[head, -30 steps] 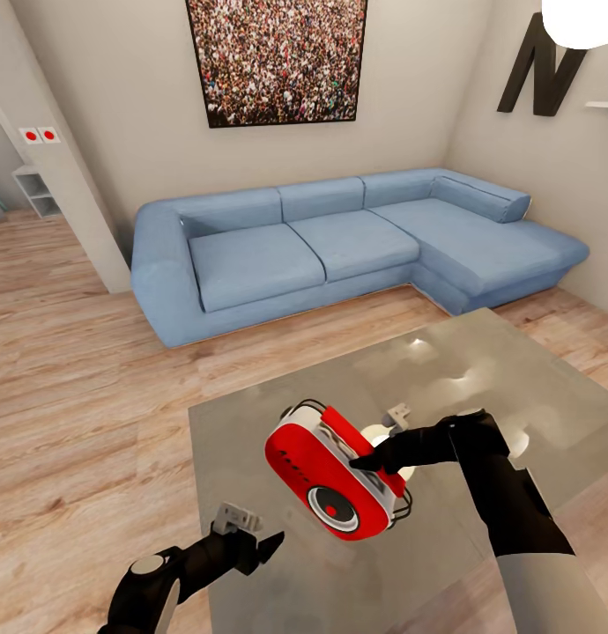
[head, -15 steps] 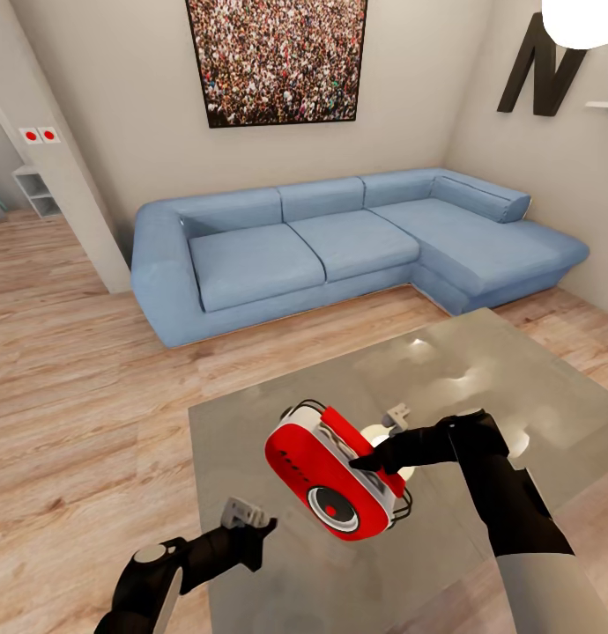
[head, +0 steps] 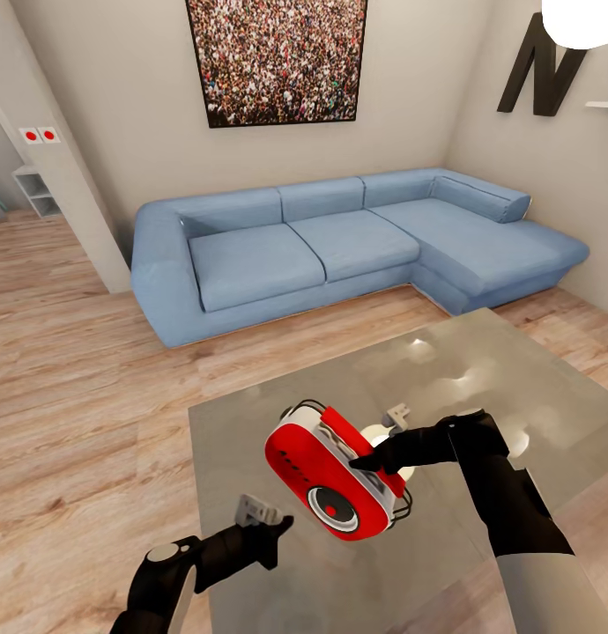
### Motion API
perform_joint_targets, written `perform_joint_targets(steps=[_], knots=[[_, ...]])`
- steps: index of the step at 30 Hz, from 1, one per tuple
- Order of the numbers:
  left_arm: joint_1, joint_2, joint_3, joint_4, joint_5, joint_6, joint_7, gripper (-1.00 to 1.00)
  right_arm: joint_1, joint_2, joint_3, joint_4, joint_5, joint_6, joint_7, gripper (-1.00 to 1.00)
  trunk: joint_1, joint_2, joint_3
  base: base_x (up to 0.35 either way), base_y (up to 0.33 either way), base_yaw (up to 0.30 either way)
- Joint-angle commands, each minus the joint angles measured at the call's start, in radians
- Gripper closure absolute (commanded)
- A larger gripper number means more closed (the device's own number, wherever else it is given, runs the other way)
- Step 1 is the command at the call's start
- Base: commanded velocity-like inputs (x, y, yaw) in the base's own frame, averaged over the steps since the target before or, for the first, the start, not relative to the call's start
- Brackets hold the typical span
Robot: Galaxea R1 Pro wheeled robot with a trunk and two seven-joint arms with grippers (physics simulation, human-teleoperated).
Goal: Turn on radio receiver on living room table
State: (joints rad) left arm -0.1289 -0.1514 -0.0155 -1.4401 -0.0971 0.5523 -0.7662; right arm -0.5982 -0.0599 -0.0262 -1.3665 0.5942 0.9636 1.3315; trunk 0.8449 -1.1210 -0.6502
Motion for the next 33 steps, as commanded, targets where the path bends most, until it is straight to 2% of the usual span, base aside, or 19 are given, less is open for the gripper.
perform_joint_targets(steps=[1,9,14,18,33], knots=[[0.0,-0.001,0.0,0.0,0.0,0.0,-0.005,1.0,0.0,0.0,0.0,0.0,-0.005,0.003,0.0,1.0,0.0,0.0,0.0,0.0,0.0,0.0],[0.0,-0.01,-0.002,0.001,0.0,0.0,-0.035,1.0,0.0,0.0,0.001,0.0,-0.004,0.003,0.0,1.0,0.0,0.0,0.0,0.0,0.0,0.0],[0.0,-0.011,-0.053,0.001,0.0,-0.001,-0.035,1.0,0.0,0.0,0.002,0.0,-0.004,0.003,0.0,1.0,0.0,0.0,0.0,0.0,0.0,0.0],[0.0,-0.012,-0.067,0.001,0.002,-0.002,-0.035,1.0,0.0,0.0,0.002,0.0,-0.005,0.003,0.0,1.0,0.0,0.0,0.0,0.0,0.0,0.0],[0.0,-0.017,-0.071,0.0,0.013,-0.003,-0.035,1.0,0.0,0.0,0.002,0.0,-0.005,0.002,-0.015,1.0,0.0,0.0,0.0,0.0,0.0,0.0]])
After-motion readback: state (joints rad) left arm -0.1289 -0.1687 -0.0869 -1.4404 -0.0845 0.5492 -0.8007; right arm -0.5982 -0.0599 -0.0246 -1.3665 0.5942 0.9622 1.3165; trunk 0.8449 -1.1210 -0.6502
